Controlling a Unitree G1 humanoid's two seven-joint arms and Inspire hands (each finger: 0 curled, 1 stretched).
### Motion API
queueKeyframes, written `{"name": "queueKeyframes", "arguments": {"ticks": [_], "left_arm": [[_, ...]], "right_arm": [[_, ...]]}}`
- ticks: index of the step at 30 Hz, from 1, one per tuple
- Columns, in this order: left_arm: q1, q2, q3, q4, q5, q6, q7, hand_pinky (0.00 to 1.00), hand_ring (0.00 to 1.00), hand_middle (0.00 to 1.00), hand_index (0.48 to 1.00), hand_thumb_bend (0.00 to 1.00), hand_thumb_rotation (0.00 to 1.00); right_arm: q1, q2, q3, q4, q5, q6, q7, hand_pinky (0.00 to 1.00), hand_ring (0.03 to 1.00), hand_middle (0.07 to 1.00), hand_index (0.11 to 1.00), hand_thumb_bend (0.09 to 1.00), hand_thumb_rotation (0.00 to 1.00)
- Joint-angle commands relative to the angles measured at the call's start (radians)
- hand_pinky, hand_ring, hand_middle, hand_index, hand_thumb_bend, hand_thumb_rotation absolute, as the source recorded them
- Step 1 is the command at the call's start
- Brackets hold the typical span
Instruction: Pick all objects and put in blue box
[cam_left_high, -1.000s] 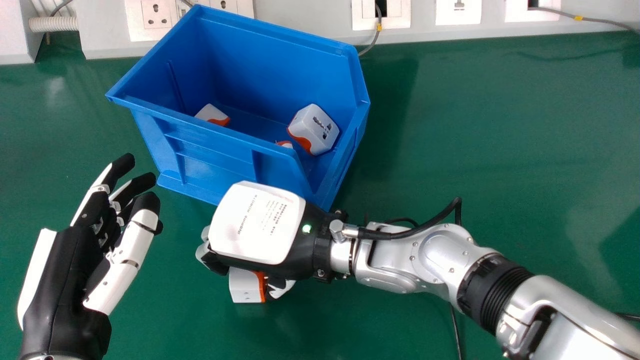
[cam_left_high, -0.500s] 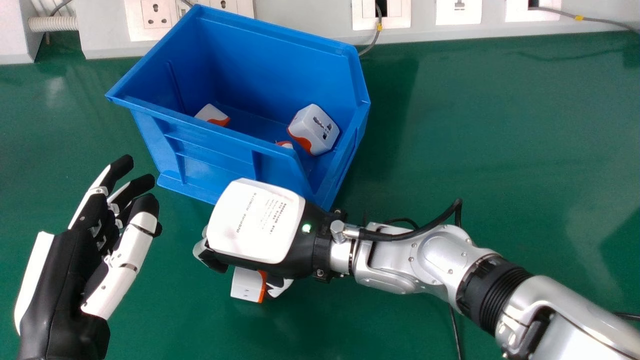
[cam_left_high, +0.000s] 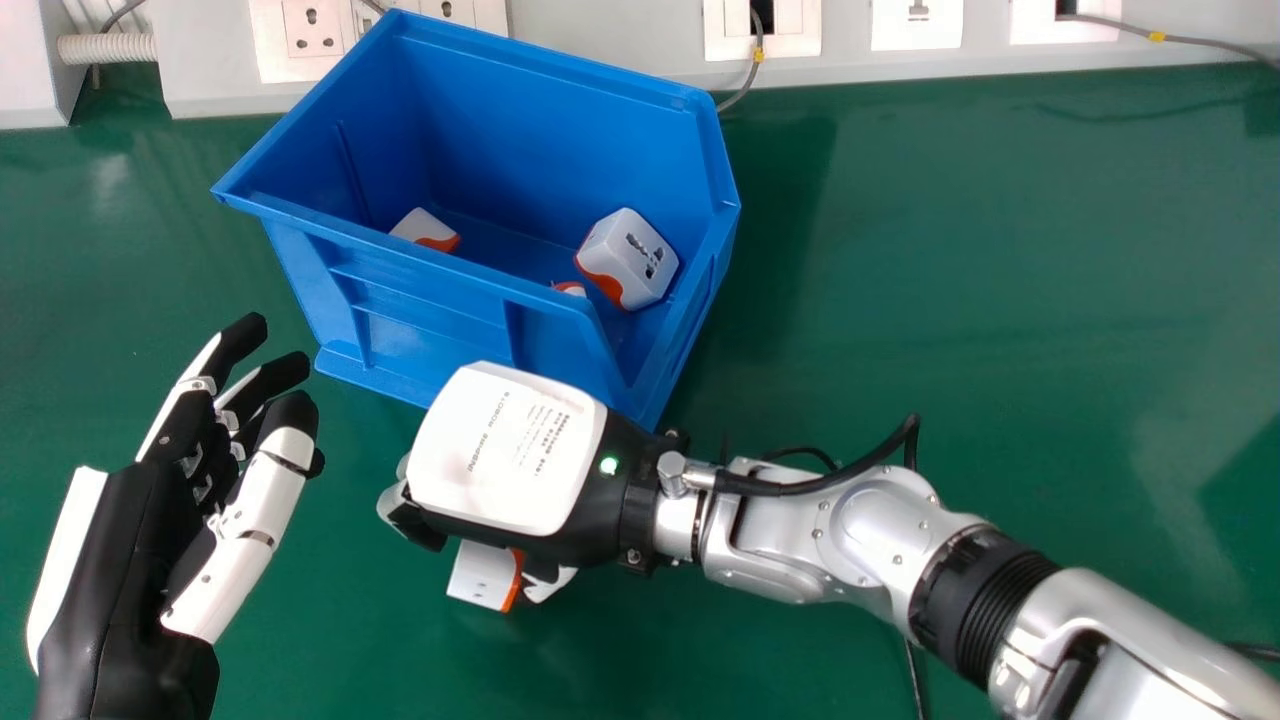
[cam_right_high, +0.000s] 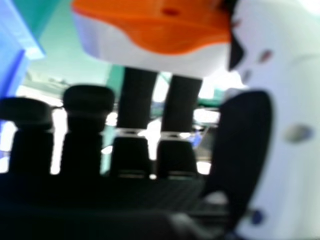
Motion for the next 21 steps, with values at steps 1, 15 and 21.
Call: {"name": "queueKeyframes", "arguments": {"ticks": [1, 15, 21], "left_arm": [[0.007, 0.002, 0.002, -0.027, -0.005, -0.007, -0.005, 0.77, 0.86, 0.87, 0.914, 0.32, 0.59], [0.009, 0.001, -0.003, -0.034, 0.002, -0.005, -0.003, 0.77, 0.86, 0.87, 0.915, 0.32, 0.59], [0.008, 0.003, -0.004, -0.034, 0.007, -0.006, -0.003, 0.77, 0.86, 0.87, 0.915, 0.32, 0.59]], "right_arm": [[-0.007, 0.012, -0.023, -0.026, 0.032, 0.005, -0.006, 0.09, 0.109, 0.463, 0.471, 0.531, 0.0], [-0.007, -0.004, -0.036, -0.12, 0.068, -0.035, 0.071, 0.11, 0.129, 0.407, 0.471, 0.526, 0.0], [0.008, -0.013, -0.058, -0.174, 0.084, -0.033, 0.126, 0.12, 0.134, 0.4, 0.471, 0.525, 0.0]]}}
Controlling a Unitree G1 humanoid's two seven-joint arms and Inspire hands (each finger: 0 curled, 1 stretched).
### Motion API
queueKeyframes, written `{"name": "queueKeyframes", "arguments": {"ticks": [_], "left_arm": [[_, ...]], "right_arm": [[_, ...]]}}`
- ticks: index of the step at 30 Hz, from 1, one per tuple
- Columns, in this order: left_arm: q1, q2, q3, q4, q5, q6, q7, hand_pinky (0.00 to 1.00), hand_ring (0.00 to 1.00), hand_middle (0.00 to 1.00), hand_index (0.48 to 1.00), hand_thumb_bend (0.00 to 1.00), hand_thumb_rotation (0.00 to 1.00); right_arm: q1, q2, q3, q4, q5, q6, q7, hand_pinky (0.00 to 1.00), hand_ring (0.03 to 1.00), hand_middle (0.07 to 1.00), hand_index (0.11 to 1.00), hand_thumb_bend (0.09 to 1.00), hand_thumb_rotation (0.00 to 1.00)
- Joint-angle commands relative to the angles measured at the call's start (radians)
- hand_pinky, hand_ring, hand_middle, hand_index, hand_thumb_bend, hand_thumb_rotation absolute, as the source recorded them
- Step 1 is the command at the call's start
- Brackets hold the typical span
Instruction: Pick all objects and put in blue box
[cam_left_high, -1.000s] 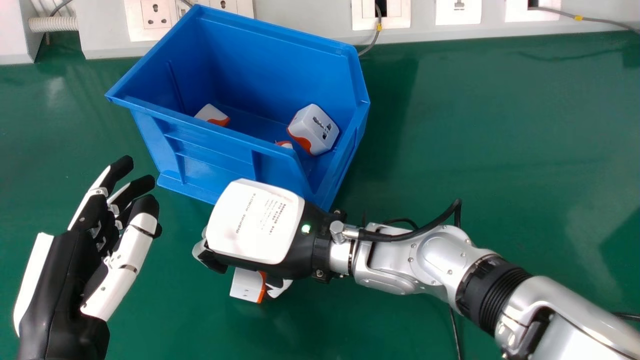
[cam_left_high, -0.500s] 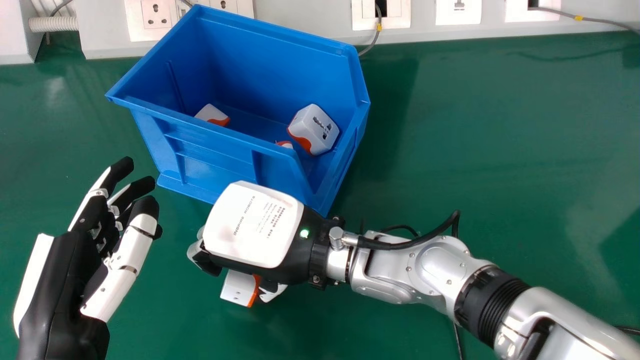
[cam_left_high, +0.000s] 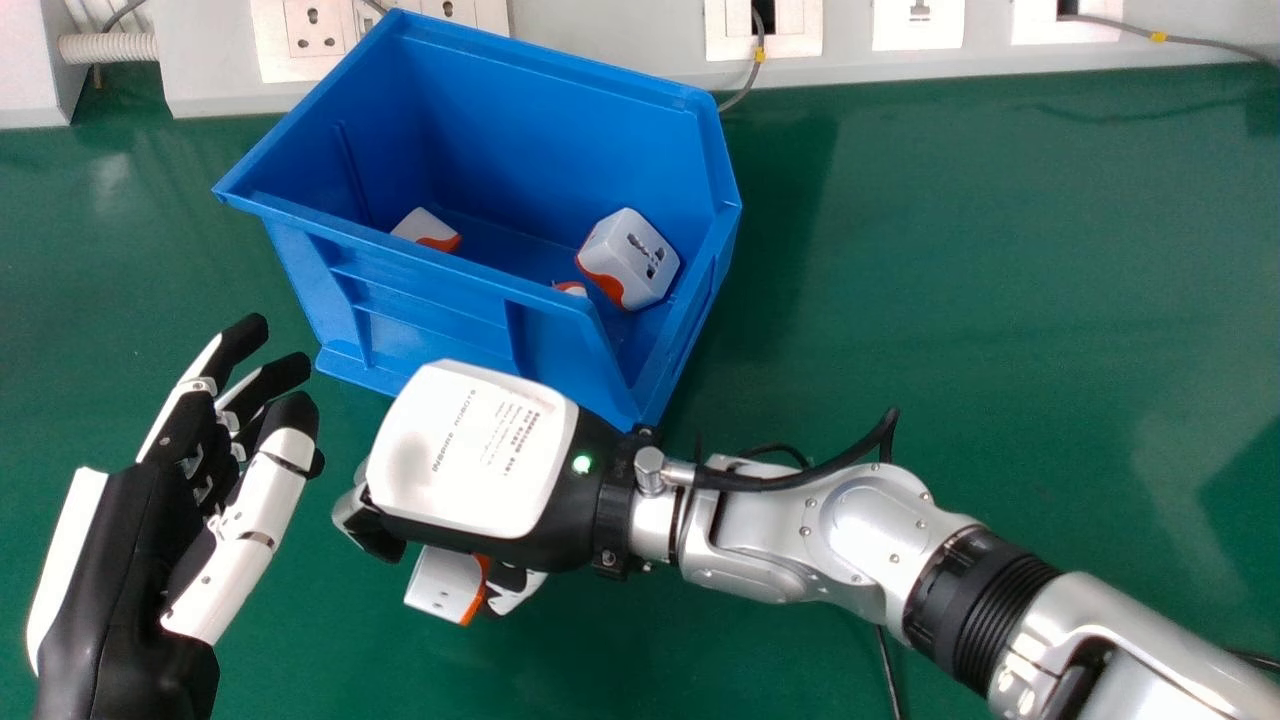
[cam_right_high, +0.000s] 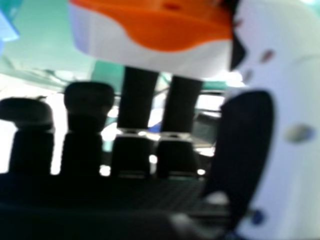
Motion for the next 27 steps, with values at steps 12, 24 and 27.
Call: {"name": "queueKeyframes", "arguments": {"ticks": [12, 24, 27], "left_arm": [[-0.006, 0.008, -0.003, -0.014, 0.014, -0.013, -0.001, 0.77, 0.86, 0.87, 0.915, 0.32, 0.59], [-0.012, 0.008, -0.004, -0.013, 0.018, -0.011, -0.002, 0.77, 0.86, 0.87, 0.916, 0.32, 0.59], [-0.013, 0.007, -0.004, -0.011, 0.019, -0.013, -0.002, 0.77, 0.86, 0.87, 0.916, 0.32, 0.59]], "right_arm": [[-0.002, -0.012, -0.056, -0.075, 0.055, 0.001, 0.094, 0.07, 0.103, 0.447, 0.467, 0.529, 0.0], [-0.003, -0.008, -0.062, -0.062, 0.062, -0.001, 0.119, 0.06, 0.094, 0.48, 0.467, 0.528, 0.0], [0.0, -0.006, -0.061, -0.06, 0.059, 0.001, 0.12, 0.06, 0.093, 0.478, 0.467, 0.529, 0.0]]}}
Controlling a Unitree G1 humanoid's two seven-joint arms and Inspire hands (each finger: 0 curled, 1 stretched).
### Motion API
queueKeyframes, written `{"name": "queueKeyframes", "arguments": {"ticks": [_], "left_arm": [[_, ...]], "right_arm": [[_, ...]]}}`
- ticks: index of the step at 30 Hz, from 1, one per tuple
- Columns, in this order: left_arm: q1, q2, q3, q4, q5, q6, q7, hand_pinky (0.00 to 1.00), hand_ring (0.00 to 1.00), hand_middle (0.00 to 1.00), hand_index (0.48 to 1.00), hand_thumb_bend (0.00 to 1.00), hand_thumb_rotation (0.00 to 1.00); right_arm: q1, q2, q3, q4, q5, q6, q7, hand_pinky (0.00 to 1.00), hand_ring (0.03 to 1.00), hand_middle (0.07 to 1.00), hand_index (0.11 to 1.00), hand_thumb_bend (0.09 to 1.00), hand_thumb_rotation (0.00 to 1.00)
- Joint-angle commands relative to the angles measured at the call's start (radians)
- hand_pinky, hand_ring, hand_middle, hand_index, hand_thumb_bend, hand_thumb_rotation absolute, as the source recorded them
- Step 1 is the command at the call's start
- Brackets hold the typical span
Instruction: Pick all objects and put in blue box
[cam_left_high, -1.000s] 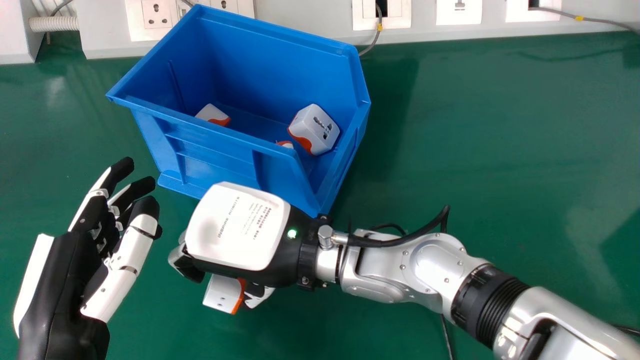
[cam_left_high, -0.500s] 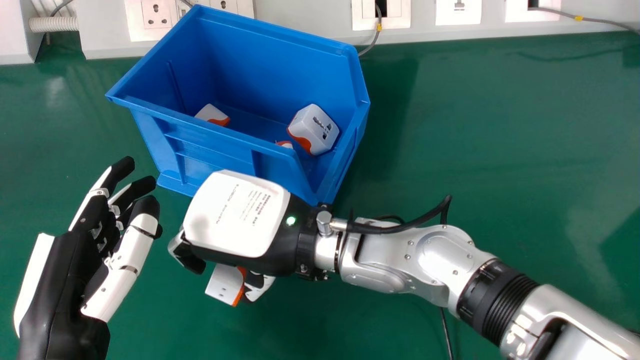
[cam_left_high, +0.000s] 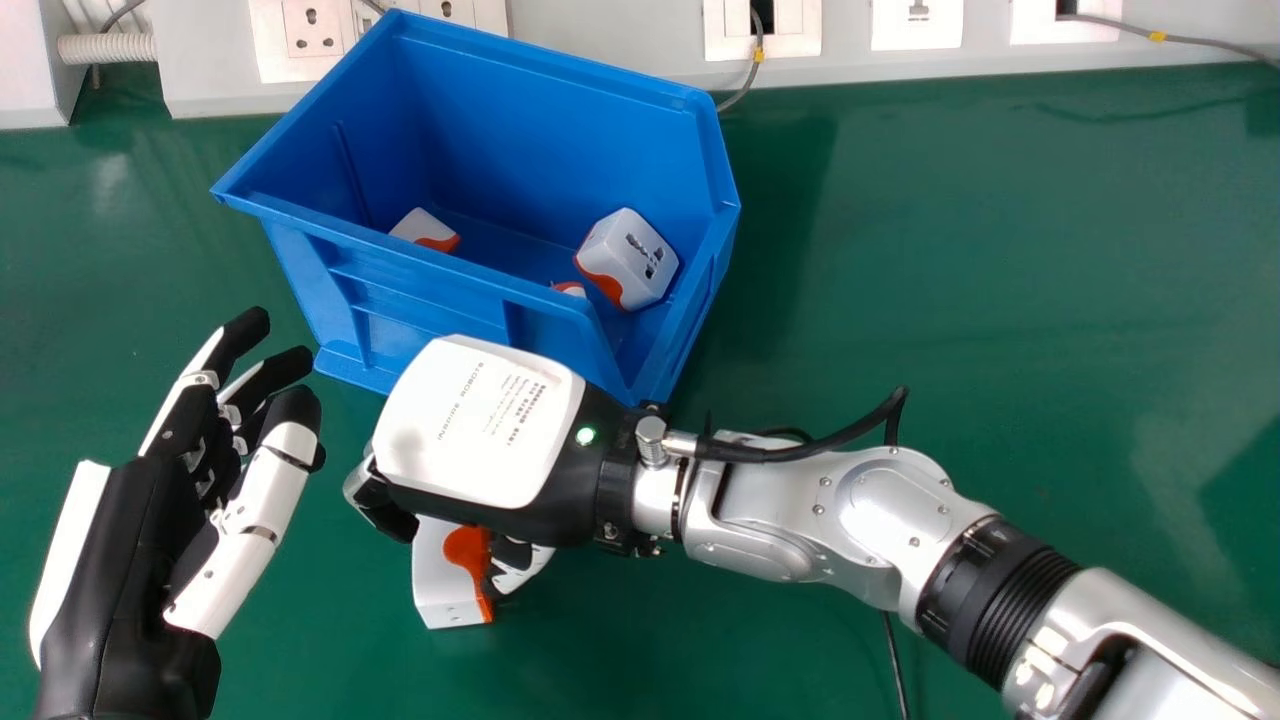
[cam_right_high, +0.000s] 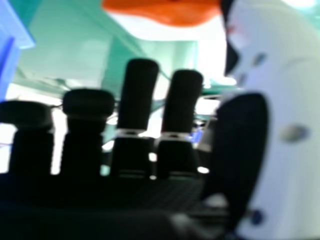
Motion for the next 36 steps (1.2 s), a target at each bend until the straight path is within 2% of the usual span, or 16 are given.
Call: {"name": "queueKeyframes", "arguments": {"ticks": [1, 11, 15, 19, 20, 21, 23, 24, 27, 28, 31, 32, 34, 36], "left_arm": [[-0.001, 0.006, -0.004, -0.014, 0.009, -0.013, -0.003, 0.77, 0.86, 0.87, 0.916, 0.32, 0.59], [0.001, 0.004, -0.005, -0.016, 0.006, -0.013, -0.004, 0.77, 0.86, 0.87, 0.916, 0.32, 0.59], [0.005, 0.002, -0.007, -0.025, 0.005, -0.008, -0.002, 0.77, 0.86, 0.87, 0.917, 0.32, 0.59], [0.007, 0.002, -0.008, -0.029, 0.006, -0.005, 0.0, 0.77, 0.86, 0.87, 0.917, 0.32, 0.59], [0.005, 0.003, -0.008, -0.026, 0.006, -0.005, 0.0, 0.77, 0.86, 0.87, 0.917, 0.32, 0.59], [0.003, 0.003, -0.008, -0.024, 0.006, -0.006, 0.0, 0.77, 0.86, 0.88, 0.917, 0.32, 0.59], [-0.001, 0.004, -0.007, -0.017, 0.006, -0.007, 0.0, 0.77, 0.86, 0.88, 0.917, 0.32, 0.59], [-0.003, 0.004, -0.008, -0.014, 0.007, -0.008, 0.0, 0.77, 0.86, 0.88, 0.918, 0.32, 0.6], [-0.007, 0.005, -0.007, -0.006, 0.009, -0.012, 0.0, 0.77, 0.86, 0.88, 0.918, 0.32, 0.6], [-0.008, 0.006, -0.007, -0.004, 0.01, -0.013, 0.0, 0.77, 0.86, 0.88, 0.918, 0.32, 0.6], [-0.017, 0.009, -0.005, 0.004, 0.01, -0.015, -0.001, 0.77, 0.86, 0.88, 0.918, 0.32, 0.6], [-0.02, 0.01, -0.004, 0.007, 0.01, -0.015, -0.001, 0.77, 0.86, 0.88, 0.918, 0.32, 0.6], [-0.024, 0.011, -0.003, 0.012, 0.01, -0.016, -0.002, 0.77, 0.86, 0.88, 0.918, 0.32, 0.6], [-0.029, 0.013, -0.002, 0.018, 0.01, -0.017, -0.003, 0.78, 0.86, 0.88, 0.918, 0.32, 0.6]], "right_arm": [[-0.005, 0.01, -0.015, -0.011, 0.02, 0.0, 0.002, 0.06, 0.093, 0.478, 0.467, 0.529, 0.0], [-0.004, 0.008, -0.016, -0.017, 0.019, 0.01, 0.033, 0.07, 0.096, 0.458, 0.467, 0.53, 0.0], [-0.002, 0.001, -0.016, -0.032, 0.009, 0.019, 0.031, 0.08, 0.107, 0.441, 0.467, 0.529, 0.0], [-0.002, -0.001, -0.015, -0.039, 0.009, 0.026, 0.032, 0.14, 0.174, 0.434, 0.478, 0.528, 0.0], [-0.005, -0.002, -0.017, -0.045, 0.013, 0.029, 0.05, 0.14, 0.174, 0.434, 0.478, 0.528, 0.0], [-0.007, -0.004, -0.019, -0.053, 0.017, 0.031, 0.069, 0.17, 0.217, 0.448, 0.484, 0.526, 0.0], [-0.01, -0.008, -0.025, -0.066, 0.025, 0.036, 0.107, 0.17, 0.217, 0.448, 0.484, 0.526, 0.0], [-0.011, -0.011, -0.027, -0.083, 0.025, 0.046, 0.138, 0.22, 0.269, 0.465, 0.476, 0.524, 0.0], [-0.009, -0.019, -0.033, -0.129, 0.019, 0.079, 0.206, 0.22, 0.269, 0.465, 0.476, 0.524, 0.0], [-0.006, -0.02, -0.035, -0.138, 0.017, 0.086, 0.215, 0.28, 0.344, 0.471, 0.477, 0.525, 0.0], [-0.003, -0.022, -0.04, -0.148, 0.017, 0.1, 0.222, 0.28, 0.344, 0.471, 0.477, 0.525, 0.0], [-0.004, -0.022, -0.042, -0.148, 0.019, 0.1, 0.223, 0.34, 0.414, 0.525, 0.48, 0.523, 0.02], [-0.002, -0.024, -0.049, -0.152, 0.026, 0.098, 0.229, 0.34, 0.414, 0.525, 0.48, 0.523, 0.02], [-0.004, -0.023, -0.055, -0.154, 0.033, 0.097, 0.238, 0.42, 0.522, 0.61, 0.486, 0.516, 0.05]]}}
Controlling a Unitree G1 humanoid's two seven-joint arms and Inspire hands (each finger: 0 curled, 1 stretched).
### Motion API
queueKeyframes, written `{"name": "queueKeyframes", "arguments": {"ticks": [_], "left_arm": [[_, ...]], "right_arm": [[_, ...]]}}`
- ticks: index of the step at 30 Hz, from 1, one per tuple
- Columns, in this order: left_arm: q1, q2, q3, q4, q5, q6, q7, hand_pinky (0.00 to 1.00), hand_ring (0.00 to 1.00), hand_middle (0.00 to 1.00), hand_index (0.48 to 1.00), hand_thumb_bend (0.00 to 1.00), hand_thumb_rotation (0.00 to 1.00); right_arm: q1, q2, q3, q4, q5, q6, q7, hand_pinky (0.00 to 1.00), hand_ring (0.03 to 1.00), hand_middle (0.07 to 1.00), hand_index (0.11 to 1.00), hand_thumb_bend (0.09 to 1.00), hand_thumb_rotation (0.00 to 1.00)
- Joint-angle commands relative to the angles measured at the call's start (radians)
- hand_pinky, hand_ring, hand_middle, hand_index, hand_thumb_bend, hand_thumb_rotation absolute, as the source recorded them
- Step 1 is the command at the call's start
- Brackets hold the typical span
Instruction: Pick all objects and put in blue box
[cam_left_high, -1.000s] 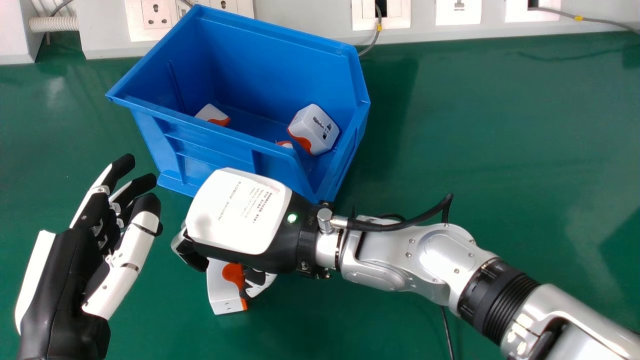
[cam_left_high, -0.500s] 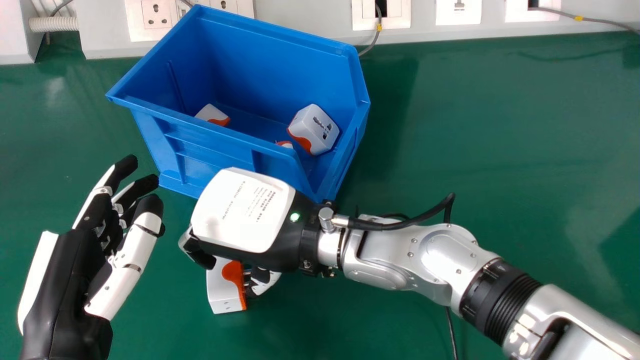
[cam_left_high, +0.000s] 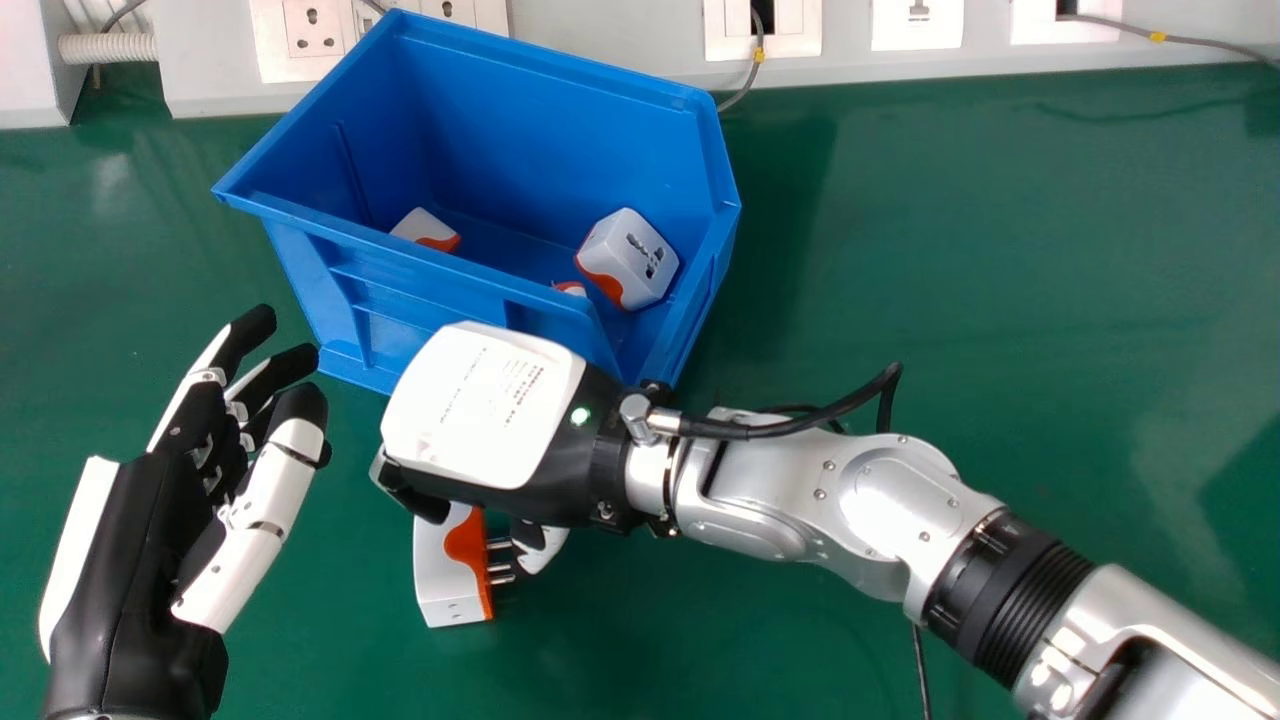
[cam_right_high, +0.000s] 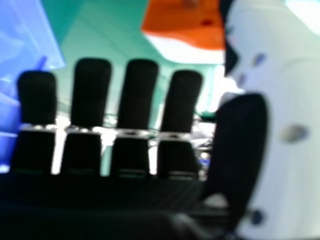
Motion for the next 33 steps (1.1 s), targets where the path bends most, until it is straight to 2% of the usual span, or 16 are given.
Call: {"name": "queueKeyframes", "arguments": {"ticks": [1, 3, 8, 14, 18, 30, 31, 32, 33], "left_arm": [[-0.007, 0.012, 0.006, 0.004, 0.008, -0.016, -0.005, 0.78, 0.86, 0.88, 0.918, 0.32, 0.6], [-0.01, 0.013, 0.006, 0.008, 0.008, -0.017, -0.005, 0.78, 0.87, 0.88, 0.918, 0.32, 0.6], [-0.015, 0.017, 0.007, 0.016, 0.011, -0.019, -0.006, 0.78, 0.87, 0.88, 0.92, 0.32, 0.6], [-0.022, 0.022, 0.008, 0.027, 0.012, -0.024, -0.007, 0.78, 0.87, 0.88, 0.922, 0.33, 0.59], [-0.023, 0.024, 0.008, 0.026, 0.013, -0.022, -0.006, 0.78, 0.87, 0.88, 0.924, 0.33, 0.59], [-0.026, 0.025, 0.008, 0.036, 0.015, -0.027, -0.004, 0.78, 0.87, 0.88, 0.926, 0.33, 0.6], [-0.026, 0.025, 0.008, 0.035, 0.015, -0.026, -0.003, 0.78, 0.87, 0.88, 0.926, 0.33, 0.6], [-0.025, 0.024, 0.008, 0.033, 0.014, -0.024, -0.003, 0.78, 0.87, 0.88, 0.926, 0.33, 0.6], [-0.025, 0.024, 0.007, 0.032, 0.015, -0.024, -0.003, 0.78, 0.87, 0.88, 0.926, 0.33, 0.6]], "right_arm": [[-0.013, 0.004, -0.025, -0.028, 0.023, 0.003, 0.013, 0.42, 0.522, 0.61, 0.486, 0.516, 0.05], [-0.016, 0.006, -0.028, -0.031, 0.028, 0.01, 0.031, 0.48, 0.599, 0.67, 0.49, 0.511, 0.07], [-0.005, 0.013, -0.053, -0.057, 0.047, 0.045, 0.071, 0.53, 0.676, 0.728, 0.493, 0.506, 0.09], [0.038, 0.012, -0.078, -0.101, 0.071, 0.074, 0.085, 0.57, 0.716, 0.759, 0.495, 0.502, 0.1], [0.081, 0.017, -0.097, -0.126, 0.09, 0.101, 0.089, 0.59, 0.739, 0.778, 0.496, 0.499, 0.11], [0.265, 0.055, -0.137, -0.272, 0.141, 0.259, 0.119, 0.63, 0.774, 0.811, 0.497, 0.492, 0.12], [0.28, 0.057, -0.137, -0.283, 0.14, 0.272, 0.118, 0.64, 0.779, 0.817, 0.554, 0.501, 0.11], [0.293, 0.06, -0.137, -0.294, 0.14, 0.283, 0.115, 0.64, 0.779, 0.817, 0.554, 0.501, 0.11], [0.307, 0.063, -0.139, -0.302, 0.142, 0.294, 0.112, 0.64, 0.783, 0.822, 0.603, 0.54, 0.1]]}}
